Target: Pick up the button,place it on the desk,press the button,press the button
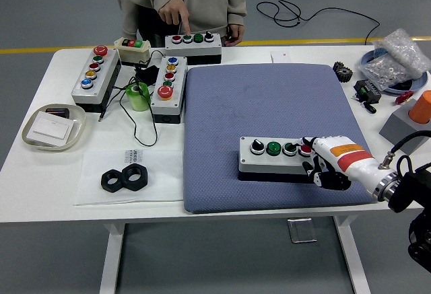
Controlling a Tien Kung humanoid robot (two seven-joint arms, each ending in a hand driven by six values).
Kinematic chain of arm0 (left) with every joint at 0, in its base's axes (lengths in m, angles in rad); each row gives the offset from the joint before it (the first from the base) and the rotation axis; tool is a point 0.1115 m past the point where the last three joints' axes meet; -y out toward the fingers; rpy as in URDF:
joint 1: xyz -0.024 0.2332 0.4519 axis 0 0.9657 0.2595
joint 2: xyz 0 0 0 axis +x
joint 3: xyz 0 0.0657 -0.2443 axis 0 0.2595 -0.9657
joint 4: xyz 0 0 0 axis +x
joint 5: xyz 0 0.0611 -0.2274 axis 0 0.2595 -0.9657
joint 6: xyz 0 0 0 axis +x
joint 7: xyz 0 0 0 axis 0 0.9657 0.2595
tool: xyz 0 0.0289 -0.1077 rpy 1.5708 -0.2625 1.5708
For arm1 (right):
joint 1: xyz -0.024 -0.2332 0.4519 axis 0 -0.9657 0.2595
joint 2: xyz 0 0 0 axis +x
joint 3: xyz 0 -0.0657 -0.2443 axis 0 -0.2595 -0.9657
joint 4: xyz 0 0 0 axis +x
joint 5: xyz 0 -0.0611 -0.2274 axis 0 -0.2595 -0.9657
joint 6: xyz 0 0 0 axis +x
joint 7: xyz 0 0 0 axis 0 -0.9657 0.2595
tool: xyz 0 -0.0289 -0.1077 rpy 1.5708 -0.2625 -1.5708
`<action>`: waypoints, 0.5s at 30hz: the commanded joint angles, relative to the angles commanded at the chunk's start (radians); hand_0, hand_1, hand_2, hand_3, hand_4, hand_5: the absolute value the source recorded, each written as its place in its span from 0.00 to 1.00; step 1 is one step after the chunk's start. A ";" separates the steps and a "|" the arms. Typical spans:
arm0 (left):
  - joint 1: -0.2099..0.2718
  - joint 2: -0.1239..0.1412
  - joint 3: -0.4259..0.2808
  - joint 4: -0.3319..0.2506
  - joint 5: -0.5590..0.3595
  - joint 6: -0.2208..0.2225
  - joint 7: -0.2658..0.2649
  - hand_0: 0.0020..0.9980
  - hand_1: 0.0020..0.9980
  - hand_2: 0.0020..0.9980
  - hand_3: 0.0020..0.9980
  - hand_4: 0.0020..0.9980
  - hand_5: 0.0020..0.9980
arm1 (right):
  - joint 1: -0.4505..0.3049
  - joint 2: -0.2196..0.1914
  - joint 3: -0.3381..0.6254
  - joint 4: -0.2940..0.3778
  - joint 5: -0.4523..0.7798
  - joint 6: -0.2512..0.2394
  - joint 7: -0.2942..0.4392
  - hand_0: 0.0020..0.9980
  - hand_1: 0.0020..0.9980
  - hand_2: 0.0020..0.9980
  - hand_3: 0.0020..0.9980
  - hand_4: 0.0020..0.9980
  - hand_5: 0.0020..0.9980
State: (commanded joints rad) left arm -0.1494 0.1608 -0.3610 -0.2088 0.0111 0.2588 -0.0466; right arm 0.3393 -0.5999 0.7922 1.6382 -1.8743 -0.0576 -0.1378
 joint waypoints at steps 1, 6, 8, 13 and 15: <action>0.000 0.000 -0.001 0.000 0.000 0.000 0.000 0.72 0.83 0.84 0.82 0.61 1.00 | 0.000 0.000 -0.001 0.000 -0.001 0.002 -0.001 0.27 0.06 0.18 0.75 0.46 0.00; -0.001 0.000 0.001 0.000 -0.001 0.000 0.000 0.73 0.83 0.84 0.82 0.61 1.00 | 0.005 -0.001 -0.013 -0.001 -0.010 0.013 -0.006 0.27 0.06 0.18 0.75 0.46 0.00; -0.001 0.000 0.001 0.000 -0.002 0.000 0.000 0.73 0.83 0.84 0.82 0.61 1.00 | 0.007 -0.001 -0.016 -0.001 -0.012 0.015 -0.007 0.27 0.06 0.18 0.75 0.46 0.00; -0.002 0.000 0.002 0.000 -0.004 0.000 -0.001 0.73 0.83 0.84 0.82 0.61 1.00 | 0.006 -0.001 -0.003 0.007 -0.009 -0.008 0.001 0.27 0.06 0.18 0.75 0.46 0.00; -0.002 0.000 0.003 0.000 -0.004 0.000 -0.001 0.73 0.82 0.85 0.82 0.61 1.00 | 0.002 -0.002 0.014 0.017 -0.002 -0.036 0.011 0.28 0.07 0.19 0.75 0.46 0.00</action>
State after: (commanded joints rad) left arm -0.1511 0.1608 -0.3583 -0.2085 0.0069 0.2588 -0.0478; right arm 0.3417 -0.6016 0.8064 1.6556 -1.8760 -0.0938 -0.1273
